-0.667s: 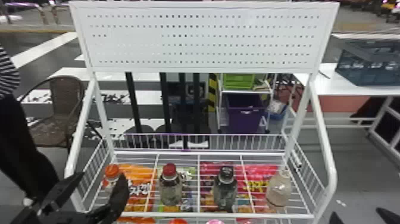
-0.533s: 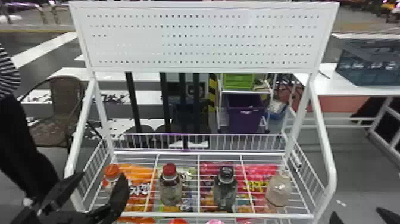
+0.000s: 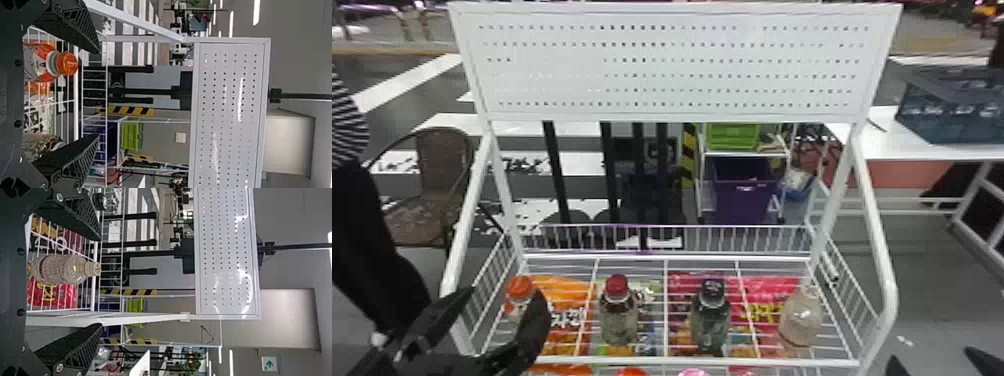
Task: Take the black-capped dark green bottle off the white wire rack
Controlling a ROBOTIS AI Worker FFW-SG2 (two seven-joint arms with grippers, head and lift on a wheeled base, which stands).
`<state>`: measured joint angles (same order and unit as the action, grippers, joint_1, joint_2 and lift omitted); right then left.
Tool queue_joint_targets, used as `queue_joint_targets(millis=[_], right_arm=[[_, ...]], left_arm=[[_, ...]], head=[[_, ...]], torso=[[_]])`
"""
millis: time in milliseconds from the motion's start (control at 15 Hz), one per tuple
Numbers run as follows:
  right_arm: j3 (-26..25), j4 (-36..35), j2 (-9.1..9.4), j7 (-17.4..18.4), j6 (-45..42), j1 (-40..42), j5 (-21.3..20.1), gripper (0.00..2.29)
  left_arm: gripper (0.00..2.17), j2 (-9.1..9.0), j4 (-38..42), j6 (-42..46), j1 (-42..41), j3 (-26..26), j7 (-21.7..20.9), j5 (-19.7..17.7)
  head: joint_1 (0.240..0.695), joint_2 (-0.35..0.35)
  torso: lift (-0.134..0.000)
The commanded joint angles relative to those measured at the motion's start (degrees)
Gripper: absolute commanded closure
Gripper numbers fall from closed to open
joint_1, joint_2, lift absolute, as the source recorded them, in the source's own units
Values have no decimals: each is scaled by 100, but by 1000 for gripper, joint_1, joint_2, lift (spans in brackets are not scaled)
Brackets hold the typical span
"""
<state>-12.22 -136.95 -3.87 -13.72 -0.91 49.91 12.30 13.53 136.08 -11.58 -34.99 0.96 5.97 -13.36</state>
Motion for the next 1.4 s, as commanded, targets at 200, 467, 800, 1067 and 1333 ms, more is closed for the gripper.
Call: queue_joint_targets(millis=[200, 467, 800, 1067, 1333], right_arm=[[598, 1109, 9, 0, -282, -438, -378, 124], [1468, 2726, 9, 124, -897, -1361, -896, 130], [2364, 3834, 26, 607, -1090, -2609, -1257, 130], [2707, 4317, 96, 985, -844, -3409, -1494, 130], [2733, 4730, 184, 1196, -739, -3822, -1485, 130]], left_arm=[[140, 0, 15, 1, -26, -70, 9, 35], [140, 0, 24, 1, -26, -105, 18, 61], [140, 0, 41, 1, -113, -211, 9, 211], [140, 0, 50, 1, -131, -237, 9, 281], [140, 9, 59, -16, -105, -220, 9, 290]], head=[[499, 0], [499, 0], [499, 0], [499, 0], [499, 0]], torso=[[0], [0], [0], [0], [0]])
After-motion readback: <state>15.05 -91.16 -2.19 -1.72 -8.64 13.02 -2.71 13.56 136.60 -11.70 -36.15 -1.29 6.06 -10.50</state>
